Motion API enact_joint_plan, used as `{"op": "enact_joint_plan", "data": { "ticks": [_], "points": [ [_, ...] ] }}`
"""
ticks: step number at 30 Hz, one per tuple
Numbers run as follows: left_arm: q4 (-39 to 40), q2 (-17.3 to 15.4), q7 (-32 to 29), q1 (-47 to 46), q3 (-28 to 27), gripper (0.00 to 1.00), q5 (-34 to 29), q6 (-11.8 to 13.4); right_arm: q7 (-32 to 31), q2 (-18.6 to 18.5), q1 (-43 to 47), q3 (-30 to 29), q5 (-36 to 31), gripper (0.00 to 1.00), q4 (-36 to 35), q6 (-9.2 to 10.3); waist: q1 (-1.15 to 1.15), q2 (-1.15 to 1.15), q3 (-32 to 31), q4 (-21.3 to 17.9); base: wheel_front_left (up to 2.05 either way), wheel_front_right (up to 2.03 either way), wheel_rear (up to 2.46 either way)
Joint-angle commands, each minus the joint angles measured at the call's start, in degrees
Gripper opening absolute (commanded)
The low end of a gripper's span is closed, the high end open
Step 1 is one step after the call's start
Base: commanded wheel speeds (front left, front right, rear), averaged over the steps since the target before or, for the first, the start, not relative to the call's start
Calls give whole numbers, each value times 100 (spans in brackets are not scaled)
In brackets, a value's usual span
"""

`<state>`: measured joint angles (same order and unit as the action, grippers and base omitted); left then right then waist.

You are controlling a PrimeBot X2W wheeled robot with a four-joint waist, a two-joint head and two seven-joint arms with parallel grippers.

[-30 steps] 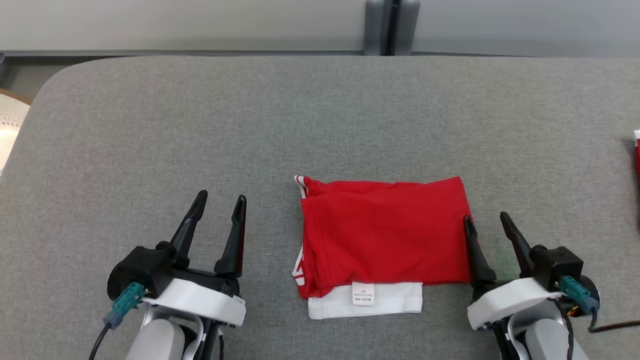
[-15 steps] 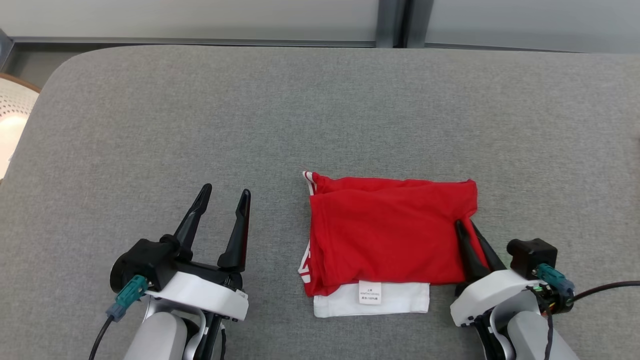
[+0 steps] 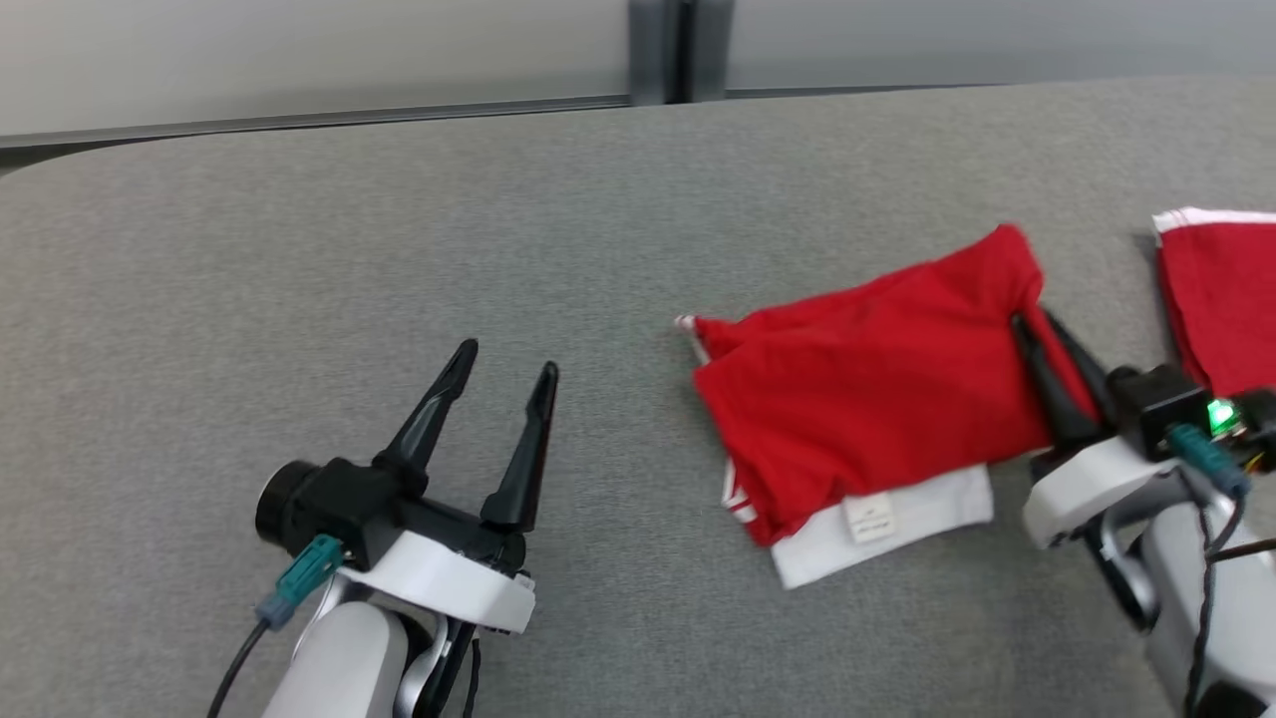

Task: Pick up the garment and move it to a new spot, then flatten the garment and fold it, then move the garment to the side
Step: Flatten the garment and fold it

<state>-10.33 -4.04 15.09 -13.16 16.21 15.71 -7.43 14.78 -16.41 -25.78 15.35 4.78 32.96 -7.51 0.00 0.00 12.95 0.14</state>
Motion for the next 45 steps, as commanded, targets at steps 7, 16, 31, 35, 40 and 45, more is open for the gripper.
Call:
{"op": "enact_joint_plan", "data": {
  "ticks": [7, 16, 31, 35, 40, 45],
  "points": [
    [327, -236, 6, -459, 425, 100, -182, -10, -307, -881, -678, -6, 50, 0, -447, 6, 0, 0, 582, -708, 0, 0, 0],
    [509, -583, 6, -1165, 996, 100, -286, -9, -602, -1750, -1340, -585, 198, 0, -492, 5, 0, 0, 1469, -1137, 0, 0, 0],
    [546, -797, 6, -1720, 1401, 100, -210, -9, -572, -1896, -1709, -1666, -231, 0, 490, 7, 0, 0, 1956, -1133, 0, 0, 0],
    [509, -723, 6, -1716, 1397, 100, -172, -9, -679, -1798, -1729, -1867, -380, 100, 811, 8, 0, 0, 1892, -1005, 0, 0, 0],
    [473, -601, 6, -1594, 1305, 100, -139, -9, -593, -1604, -1746, -1844, -476, 100, 869, 8, 0, 0, 1624, -812, 0, 0, 0],
    [428, -443, 6, -1392, 1113, 100, -93, -9, -443, -1339, -1659, -1546, -346, 100, 773, 8, 0, 0, 1156, -552, 0, 0, 0]
  ]
}}
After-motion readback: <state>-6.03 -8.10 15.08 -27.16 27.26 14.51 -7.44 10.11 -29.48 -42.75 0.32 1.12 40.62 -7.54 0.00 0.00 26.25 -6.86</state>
